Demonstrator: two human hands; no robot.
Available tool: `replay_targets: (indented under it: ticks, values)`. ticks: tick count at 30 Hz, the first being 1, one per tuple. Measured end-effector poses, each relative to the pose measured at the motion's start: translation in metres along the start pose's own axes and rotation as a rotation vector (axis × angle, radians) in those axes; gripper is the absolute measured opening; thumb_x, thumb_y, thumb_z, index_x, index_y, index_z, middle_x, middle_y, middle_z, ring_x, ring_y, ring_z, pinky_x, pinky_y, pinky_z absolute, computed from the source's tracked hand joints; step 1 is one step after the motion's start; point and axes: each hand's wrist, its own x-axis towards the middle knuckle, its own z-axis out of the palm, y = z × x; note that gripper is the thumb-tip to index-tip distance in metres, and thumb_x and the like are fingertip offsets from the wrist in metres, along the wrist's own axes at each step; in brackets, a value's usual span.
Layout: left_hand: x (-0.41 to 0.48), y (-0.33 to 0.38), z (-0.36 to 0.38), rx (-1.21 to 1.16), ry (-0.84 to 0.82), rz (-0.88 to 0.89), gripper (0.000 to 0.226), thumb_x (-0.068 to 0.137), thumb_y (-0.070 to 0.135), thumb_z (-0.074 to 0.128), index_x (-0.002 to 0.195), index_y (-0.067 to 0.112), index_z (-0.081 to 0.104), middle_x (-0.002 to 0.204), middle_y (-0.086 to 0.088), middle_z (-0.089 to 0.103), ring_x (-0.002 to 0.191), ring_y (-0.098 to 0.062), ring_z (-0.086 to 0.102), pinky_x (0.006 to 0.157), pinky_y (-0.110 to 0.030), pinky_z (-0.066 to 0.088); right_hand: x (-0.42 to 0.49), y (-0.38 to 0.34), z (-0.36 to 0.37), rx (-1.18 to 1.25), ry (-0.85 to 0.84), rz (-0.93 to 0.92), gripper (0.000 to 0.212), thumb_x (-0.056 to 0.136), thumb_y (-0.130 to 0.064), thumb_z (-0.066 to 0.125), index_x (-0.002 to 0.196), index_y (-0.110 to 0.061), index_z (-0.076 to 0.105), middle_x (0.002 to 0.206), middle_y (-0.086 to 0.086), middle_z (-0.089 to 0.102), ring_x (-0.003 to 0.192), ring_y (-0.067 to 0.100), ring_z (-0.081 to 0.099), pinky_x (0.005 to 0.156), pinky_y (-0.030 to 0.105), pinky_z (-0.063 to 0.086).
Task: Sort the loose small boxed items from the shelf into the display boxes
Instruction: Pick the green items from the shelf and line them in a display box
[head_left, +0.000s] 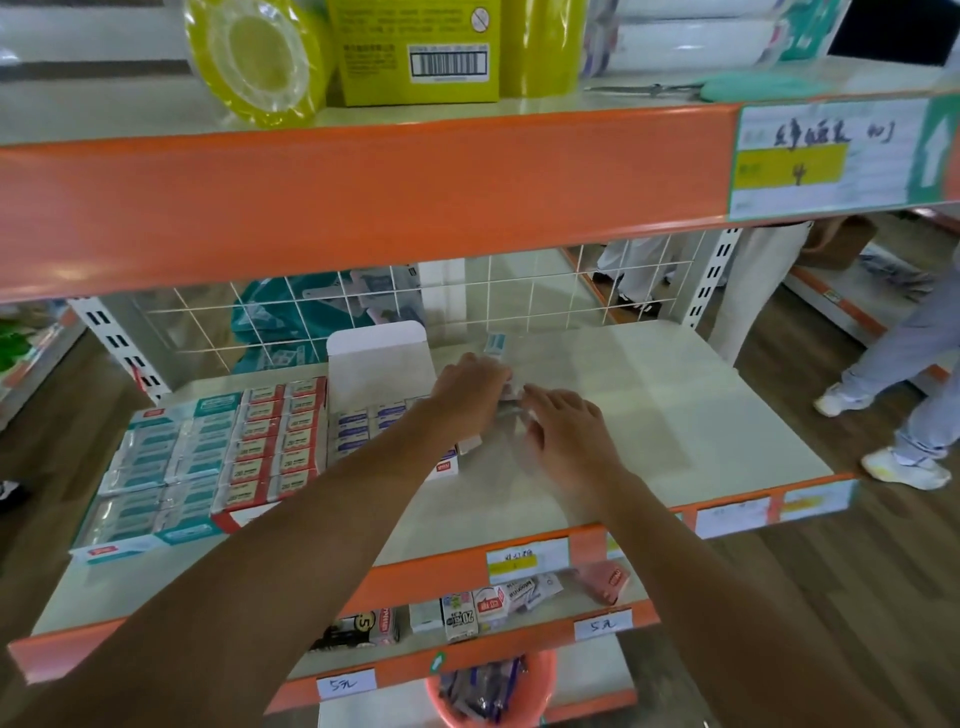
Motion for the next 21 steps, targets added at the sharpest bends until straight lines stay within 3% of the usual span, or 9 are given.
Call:
replay_targets:
  ticks: [4, 9, 15, 21]
  values:
    - [0.002, -0.002, 0.003, -0.003, 0.016, -0.053, 0.032, 0.093, 0.024, 0.059, 0.118, 0.004, 0.058, 0.116, -0.014, 0.060, 0.106, -0.028, 0.052, 0.089, -0.039, 0.049, 0.001, 0.001, -0.002, -0.002, -0.011, -0.005, 0.014, 0.089, -0.016, 0.055, 0.103, -0.018, 0.058, 0.109, -0.001, 0.063, 0.106, 0.023, 0.053, 0.087, 0.034, 0.039]
    - [-0.004, -0.002, 0.001, -0.063, 0.060, -0.089, 0.036, 0.092, 0.029, 0.060, 0.117, 0.003, 0.056, 0.113, -0.015, 0.058, 0.100, -0.027, 0.054, 0.085, -0.034, 0.047, 0.002, 0.001, -0.002, -0.004, -0.021, -0.002, 0.020, 0.088, -0.018, 0.058, 0.108, -0.019, 0.060, 0.112, -0.001, 0.061, 0.104, 0.024, 0.053, 0.086, 0.035, 0.040]
    - [-0.010, 0.001, -0.006, -0.056, 0.100, -0.119, 0.038, 0.089, 0.034, 0.062, 0.114, 0.005, 0.058, 0.106, -0.012, 0.058, 0.098, -0.026, 0.053, 0.084, -0.035, 0.046, 0.003, -0.001, -0.002, 0.020, -0.049, -0.002, 0.027, 0.089, -0.028, 0.059, 0.114, -0.019, 0.064, 0.139, -0.001, 0.052, 0.125, 0.024, 0.046, 0.100, 0.041, 0.036]
    - [-0.013, 0.003, -0.012, -0.072, 0.141, -0.125, 0.038, 0.085, 0.030, 0.065, 0.113, 0.006, 0.060, 0.109, -0.011, 0.060, 0.098, -0.024, 0.053, 0.085, -0.034, 0.043, 0.003, -0.002, -0.005, 0.044, -0.009, -0.011, 0.020, 0.085, -0.032, 0.066, 0.091, -0.013, 0.067, 0.096, 0.000, 0.069, 0.105, 0.026, 0.055, 0.084, 0.036, 0.040]
